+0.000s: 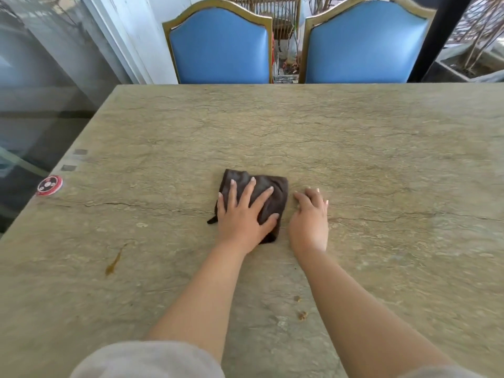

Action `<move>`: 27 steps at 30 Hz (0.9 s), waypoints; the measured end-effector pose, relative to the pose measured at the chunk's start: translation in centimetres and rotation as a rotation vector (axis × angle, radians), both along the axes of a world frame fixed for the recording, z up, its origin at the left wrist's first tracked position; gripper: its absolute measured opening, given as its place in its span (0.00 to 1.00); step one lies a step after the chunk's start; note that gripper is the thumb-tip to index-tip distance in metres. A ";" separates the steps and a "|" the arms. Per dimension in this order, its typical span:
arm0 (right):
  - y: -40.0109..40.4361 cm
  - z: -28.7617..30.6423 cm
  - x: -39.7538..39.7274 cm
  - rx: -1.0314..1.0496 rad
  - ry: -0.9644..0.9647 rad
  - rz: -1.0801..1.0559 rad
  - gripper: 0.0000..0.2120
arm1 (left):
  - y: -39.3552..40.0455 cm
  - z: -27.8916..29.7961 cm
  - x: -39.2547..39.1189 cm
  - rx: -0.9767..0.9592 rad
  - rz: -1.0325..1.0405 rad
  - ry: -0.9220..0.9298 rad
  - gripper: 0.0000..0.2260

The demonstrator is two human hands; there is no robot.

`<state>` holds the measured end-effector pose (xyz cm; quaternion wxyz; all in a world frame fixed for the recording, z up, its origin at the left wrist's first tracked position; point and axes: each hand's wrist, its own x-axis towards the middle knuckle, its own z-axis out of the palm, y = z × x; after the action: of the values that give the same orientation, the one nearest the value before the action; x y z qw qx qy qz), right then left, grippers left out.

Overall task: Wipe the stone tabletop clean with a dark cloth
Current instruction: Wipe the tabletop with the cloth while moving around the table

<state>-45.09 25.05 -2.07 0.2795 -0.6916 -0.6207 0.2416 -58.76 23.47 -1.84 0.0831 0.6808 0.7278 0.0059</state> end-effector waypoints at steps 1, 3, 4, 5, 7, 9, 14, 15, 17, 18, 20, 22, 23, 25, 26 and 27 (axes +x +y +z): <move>0.2 0.1 -1.3 0.014 0.029 -0.026 0.20 | 0.7 0.1 -1.6 -0.016 -0.023 0.002 0.27; 0.3 -0.2 -3.3 0.023 -0.002 -0.019 0.19 | 2.1 0.1 -5.1 -0.034 0.051 0.002 0.26; 0.3 -0.5 -3.8 0.031 -0.056 0.012 0.20 | 2.4 0.0 -6.9 -0.037 0.152 -0.003 0.25; 0.3 -0.8 -4.1 0.040 -0.108 0.039 0.20 | 2.4 -0.1 -8.8 -0.047 0.279 -0.003 0.25; 0.2 -1.0 -4.3 0.048 -0.159 0.040 0.21 | 1.4 -0.3 -12.0 -0.076 0.506 0.005 0.26; 0.2 -0.6 -4.3 0.024 -0.186 0.047 0.21 | 0.0 0.0 -12.7 -0.095 0.623 -0.004 0.26; -0.3 0.0 -4.4 0.029 -0.175 0.108 0.20 | -3.9 -0.4 -5.8 0.024 0.328 -0.006 0.27; -0.4 0.0 -4.4 0.037 -0.171 0.132 0.19 | -4.9 -0.7 -5.0 0.061 0.168 0.000 0.26; -0.8 -0.2 -4.9 0.039 -0.137 0.174 0.19 | -5.6 -1.2 -6.1 0.097 -0.053 0.000 0.26; -1.4 -0.1 -5.5 0.022 -0.088 0.184 0.19 | -5.4 -1.2 -7.4 0.096 -0.087 -0.002 0.26; -2.8 0.1 -6.9 -0.030 0.003 0.219 0.19 | -4.7 -1.3 -10.2 0.081 0.003 0.018 0.25; -4.0 0.0 -7.8 -0.040 -0.012 0.290 0.21 | -3.9 -1.0 -12.8 0.055 0.234 0.019 0.25; -4.4 -0.1 -7.9 -0.025 -0.038 0.315 0.22 | -3.7 -0.9 -13.9 0.034 0.357 0.004 0.25; -4.3 -0.4 -7.8 0.016 -0.074 0.328 0.23 | -3.7 -0.5 -14.9 -0.004 0.555 -0.026 0.26; -4.2 -0.5 -7.7 0.031 -0.083 0.326 0.24 | -3.8 -0.2 -14.8 -0.024 0.615 -0.031 0.26; -4.1 -0.5 -7.7 0.039 -0.084 0.324 0.23 | -4.1 0.0 -14.4 -0.046 0.643 -0.032 0.26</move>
<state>-52.79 20.96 -2.56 0.2242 -0.5865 -0.7398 0.2420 -73.17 19.41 -1.81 0.1038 0.4139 0.9040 0.0262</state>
